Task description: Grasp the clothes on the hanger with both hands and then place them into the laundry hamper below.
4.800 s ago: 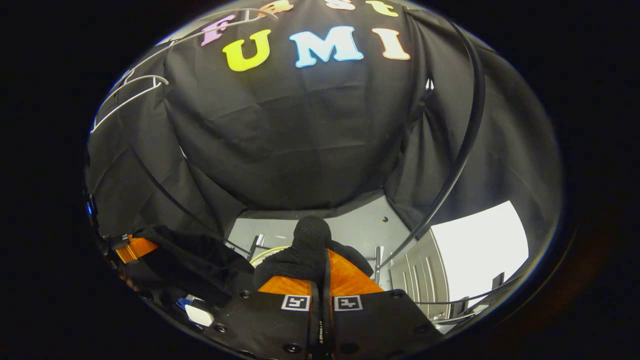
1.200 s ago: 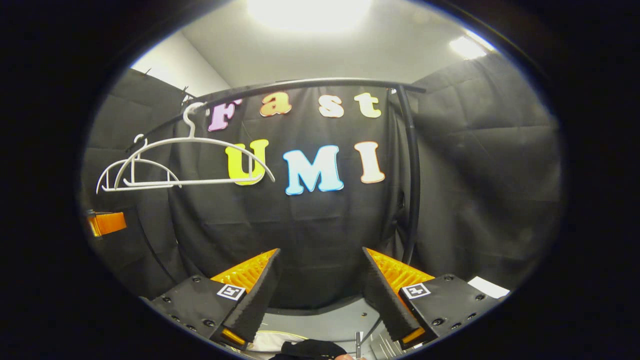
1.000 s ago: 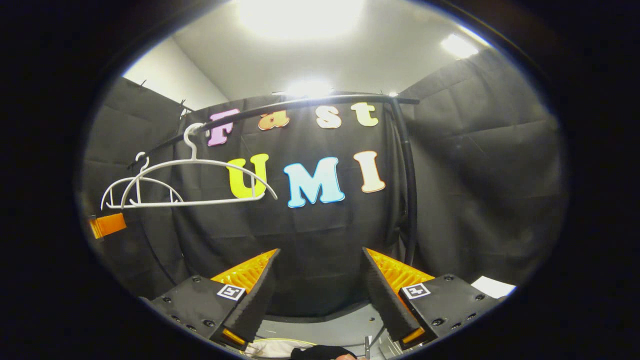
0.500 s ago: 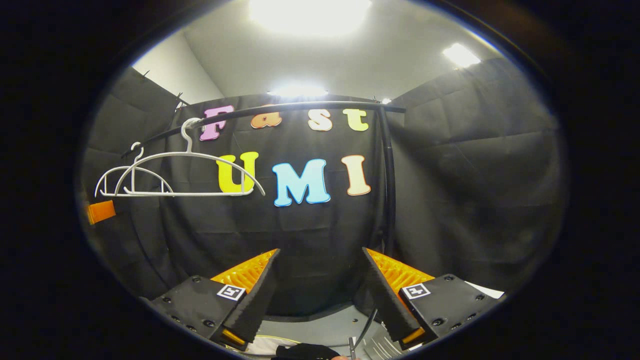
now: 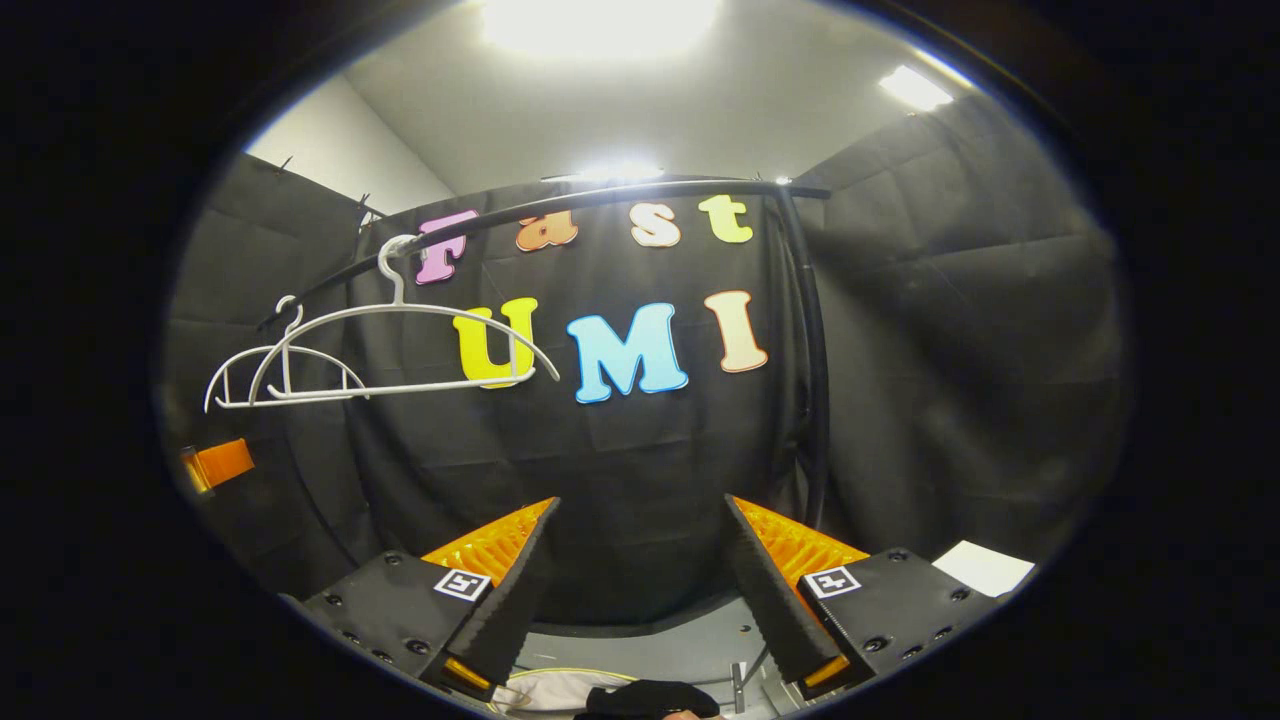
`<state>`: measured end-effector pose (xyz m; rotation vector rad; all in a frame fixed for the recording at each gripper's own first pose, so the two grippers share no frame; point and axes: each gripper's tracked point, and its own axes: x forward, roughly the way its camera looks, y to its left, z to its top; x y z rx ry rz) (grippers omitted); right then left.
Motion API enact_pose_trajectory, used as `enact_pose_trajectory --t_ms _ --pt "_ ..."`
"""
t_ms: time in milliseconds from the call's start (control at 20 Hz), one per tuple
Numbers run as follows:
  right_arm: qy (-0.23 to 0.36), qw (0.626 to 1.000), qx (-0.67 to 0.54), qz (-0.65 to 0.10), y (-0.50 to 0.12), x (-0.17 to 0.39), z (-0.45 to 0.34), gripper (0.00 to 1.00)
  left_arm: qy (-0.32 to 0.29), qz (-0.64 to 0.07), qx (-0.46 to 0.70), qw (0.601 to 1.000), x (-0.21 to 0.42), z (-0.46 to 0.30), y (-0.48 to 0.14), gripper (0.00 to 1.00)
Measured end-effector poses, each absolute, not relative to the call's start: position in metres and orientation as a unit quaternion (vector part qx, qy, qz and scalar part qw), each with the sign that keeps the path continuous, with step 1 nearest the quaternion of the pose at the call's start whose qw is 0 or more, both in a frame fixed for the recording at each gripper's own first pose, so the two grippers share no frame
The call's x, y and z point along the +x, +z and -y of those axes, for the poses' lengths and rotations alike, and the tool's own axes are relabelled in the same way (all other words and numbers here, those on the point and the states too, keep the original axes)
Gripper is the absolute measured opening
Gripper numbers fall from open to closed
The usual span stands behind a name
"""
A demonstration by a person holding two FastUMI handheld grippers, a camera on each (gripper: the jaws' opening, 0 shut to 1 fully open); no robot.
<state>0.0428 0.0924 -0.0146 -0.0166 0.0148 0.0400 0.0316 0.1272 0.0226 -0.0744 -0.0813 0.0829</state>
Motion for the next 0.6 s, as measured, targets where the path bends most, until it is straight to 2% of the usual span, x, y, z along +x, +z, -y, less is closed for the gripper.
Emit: enact_pose_trajectory --t_ms 200,250,300,600 --pt "0.044 0.999 -0.011 -0.013 -0.017 0.042 -0.112 0.98 0.041 0.031 -0.056 0.997 0.032 -0.13 0.008 0.95" --pt "0.048 0.999 -0.008 -0.013 -0.017 0.042 -0.115 0.93 0.04 0.029 -0.056 0.997 0.033 -0.13 0.007 0.96" --pt "0.057 0.998 -0.002 -0.011 -0.015 0.041 -0.12 0.98 0.041 0.028 -0.054 0.997 0.033 -0.132 0.003 0.95" --pt "0.08 0.997 0.015 -0.013 -0.013 0.047 -0.132 0.98 0.045 0.027 -0.048 0.997 0.025 -0.135 -0.001 0.95"
